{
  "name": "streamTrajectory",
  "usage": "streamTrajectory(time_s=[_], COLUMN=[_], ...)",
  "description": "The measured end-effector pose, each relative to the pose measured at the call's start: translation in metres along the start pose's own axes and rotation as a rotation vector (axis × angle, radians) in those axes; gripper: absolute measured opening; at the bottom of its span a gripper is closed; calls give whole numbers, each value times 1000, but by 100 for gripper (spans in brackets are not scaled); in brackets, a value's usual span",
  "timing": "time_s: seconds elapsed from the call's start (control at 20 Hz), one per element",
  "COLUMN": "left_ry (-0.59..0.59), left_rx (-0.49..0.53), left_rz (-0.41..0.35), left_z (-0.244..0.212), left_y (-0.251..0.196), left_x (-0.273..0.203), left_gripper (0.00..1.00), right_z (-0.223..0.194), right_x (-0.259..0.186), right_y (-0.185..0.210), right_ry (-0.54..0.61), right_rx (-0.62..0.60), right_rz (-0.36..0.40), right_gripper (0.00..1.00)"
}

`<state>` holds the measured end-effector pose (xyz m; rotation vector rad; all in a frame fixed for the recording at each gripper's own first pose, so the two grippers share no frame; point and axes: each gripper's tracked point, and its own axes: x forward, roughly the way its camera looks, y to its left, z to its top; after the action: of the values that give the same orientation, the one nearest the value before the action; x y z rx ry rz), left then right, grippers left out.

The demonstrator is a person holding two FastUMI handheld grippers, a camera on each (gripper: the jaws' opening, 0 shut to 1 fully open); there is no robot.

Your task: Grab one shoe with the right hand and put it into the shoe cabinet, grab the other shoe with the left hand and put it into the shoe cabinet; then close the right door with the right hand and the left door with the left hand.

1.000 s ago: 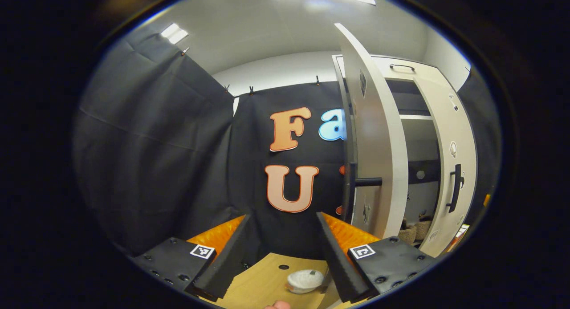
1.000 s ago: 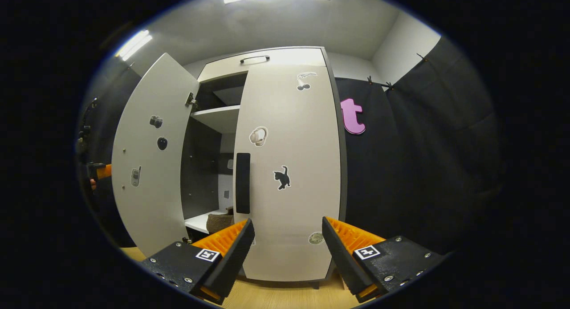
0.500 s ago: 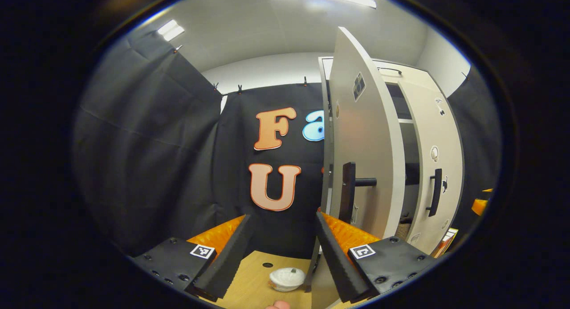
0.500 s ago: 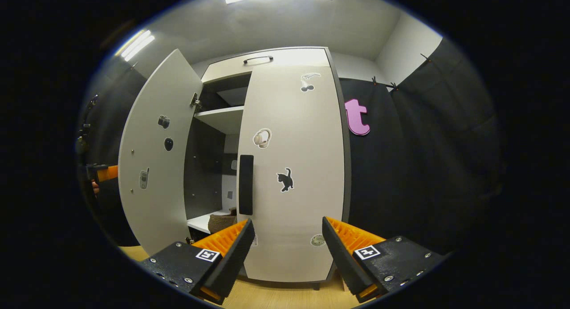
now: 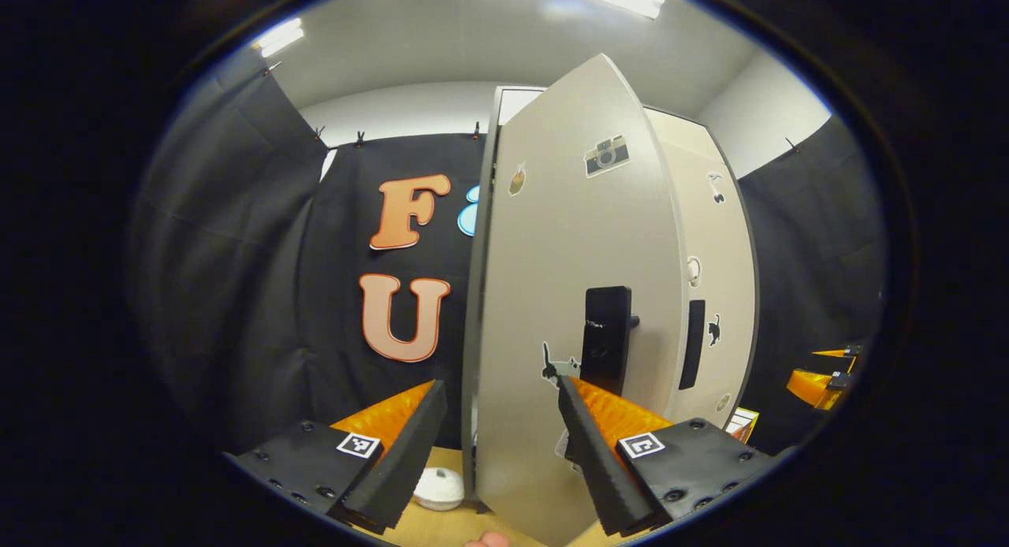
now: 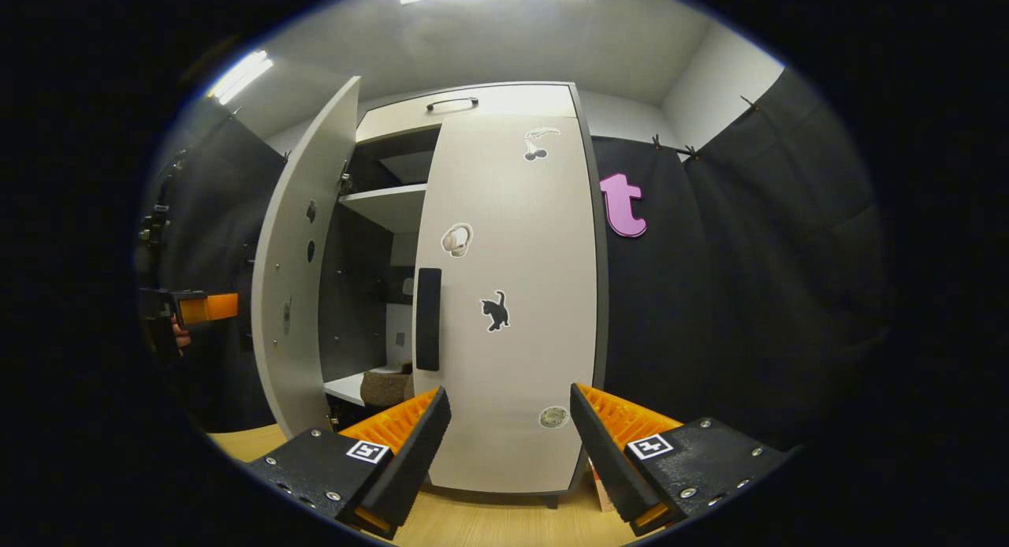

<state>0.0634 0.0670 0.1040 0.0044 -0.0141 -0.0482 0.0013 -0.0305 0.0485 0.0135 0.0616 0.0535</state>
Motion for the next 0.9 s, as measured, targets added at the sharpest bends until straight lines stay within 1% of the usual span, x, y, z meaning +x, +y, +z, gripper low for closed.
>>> streamTrajectory(time_s=[0.05,0.1,0.15,0.2,0.35,0.45,0.5,0.55,0.7,0.85,0.9], left_ry=[5,10,9,5,8,33,42,49,60,65,72], left_rx=[-6,-4,6,18,22,-2,-10,-12,-5,9,4], left_rz=[-27,-46,-55,-64,-110,-143,-157,-155,-157,-165,-163], left_z=[-3,-5,-6,-6,-11,-19,-21,-24,-26,-27,-30], left_y=[-12,-21,-27,-34,-55,-71,-77,-76,-79,-87,-90], left_x=[4,7,9,11,23,33,37,44,57,70,76], left_gripper=[96,96,96,94,99,94,99,96,99,94,96], right_z=[-1,-1,-1,-1,2,2,2,2,0,-2,-4], right_x=[-2,-3,-5,-6,-10,-12,-12,-14,-16,-16,-16], right_y=[-3,-4,-6,-8,-12,-14,-14,-15,-19,-21,-21], right_ry=[3,7,8,6,4,6,8,8,13,19,21], right_rx=[0,0,-1,-3,-7,-3,-3,-5,-14,-8,-5], right_rz=[-7,-13,-19,-24,-38,-41,-40,-41,-45,-48,-50], right_gripper=[94,94,94,94,94,94,94,94,94,94,94])
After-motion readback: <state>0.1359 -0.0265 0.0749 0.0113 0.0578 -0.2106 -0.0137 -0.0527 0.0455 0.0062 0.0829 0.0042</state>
